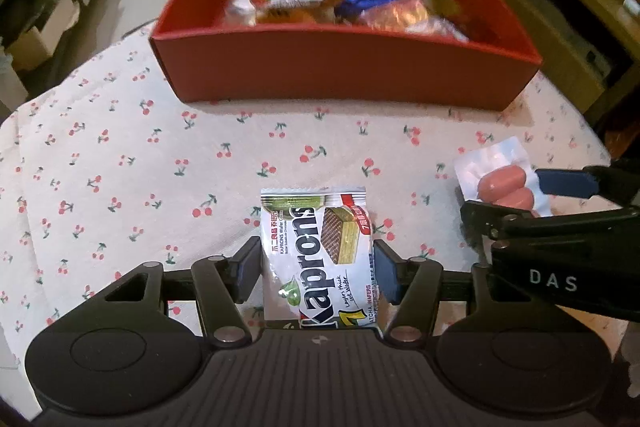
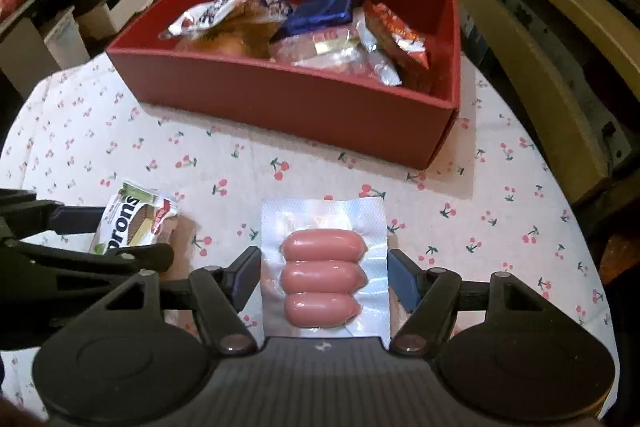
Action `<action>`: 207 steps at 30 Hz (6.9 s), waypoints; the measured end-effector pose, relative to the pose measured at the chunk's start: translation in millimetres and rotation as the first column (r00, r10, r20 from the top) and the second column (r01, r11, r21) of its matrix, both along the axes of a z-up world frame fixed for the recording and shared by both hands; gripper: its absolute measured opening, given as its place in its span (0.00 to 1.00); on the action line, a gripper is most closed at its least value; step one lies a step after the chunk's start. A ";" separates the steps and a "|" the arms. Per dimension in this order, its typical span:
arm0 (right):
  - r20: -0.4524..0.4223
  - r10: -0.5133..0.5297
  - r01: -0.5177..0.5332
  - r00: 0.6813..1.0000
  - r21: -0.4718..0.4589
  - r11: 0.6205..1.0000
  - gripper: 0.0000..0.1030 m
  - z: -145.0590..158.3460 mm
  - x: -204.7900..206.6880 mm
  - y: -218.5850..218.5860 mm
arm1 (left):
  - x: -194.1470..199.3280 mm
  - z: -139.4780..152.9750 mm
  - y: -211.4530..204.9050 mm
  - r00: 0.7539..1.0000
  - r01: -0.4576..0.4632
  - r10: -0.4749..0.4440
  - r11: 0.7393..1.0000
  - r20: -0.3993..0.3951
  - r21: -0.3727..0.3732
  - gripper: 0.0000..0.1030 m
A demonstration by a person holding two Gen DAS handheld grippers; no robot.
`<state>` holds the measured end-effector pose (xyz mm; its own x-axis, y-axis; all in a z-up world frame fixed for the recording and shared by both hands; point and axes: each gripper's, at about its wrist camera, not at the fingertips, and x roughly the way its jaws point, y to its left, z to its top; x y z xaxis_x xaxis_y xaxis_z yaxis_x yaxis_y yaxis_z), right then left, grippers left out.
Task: Organize snacks
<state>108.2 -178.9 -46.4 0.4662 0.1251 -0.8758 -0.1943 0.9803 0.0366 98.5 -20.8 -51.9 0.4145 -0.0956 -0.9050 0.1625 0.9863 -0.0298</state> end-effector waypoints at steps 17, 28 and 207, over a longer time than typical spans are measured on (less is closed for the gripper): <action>0.070 -0.026 0.024 0.997 0.022 0.999 0.79 21.7 -8.6 0.4 | 0.6 17.2 -3.8 0.998 -0.015 0.015 1.000 0.060 0.001 0.63; 0.120 -0.032 0.028 0.992 0.042 0.999 0.79 36.7 -2.0 -2.0 | 4.5 33.5 -5.1 0.992 -0.025 0.024 1.000 0.122 0.006 0.63; 0.188 -0.181 0.144 0.965 0.197 0.970 0.85 52.8 -88.6 -24.1 | -71.8 51.9 13.3 0.961 -0.164 0.146 0.985 0.236 0.056 1.00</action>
<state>19.6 -203.0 6.4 0.6594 0.1800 -0.7300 -0.0549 0.9799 0.1920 26.7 -7.4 0.1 0.6167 0.0499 -0.7856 0.0014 0.9979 0.0646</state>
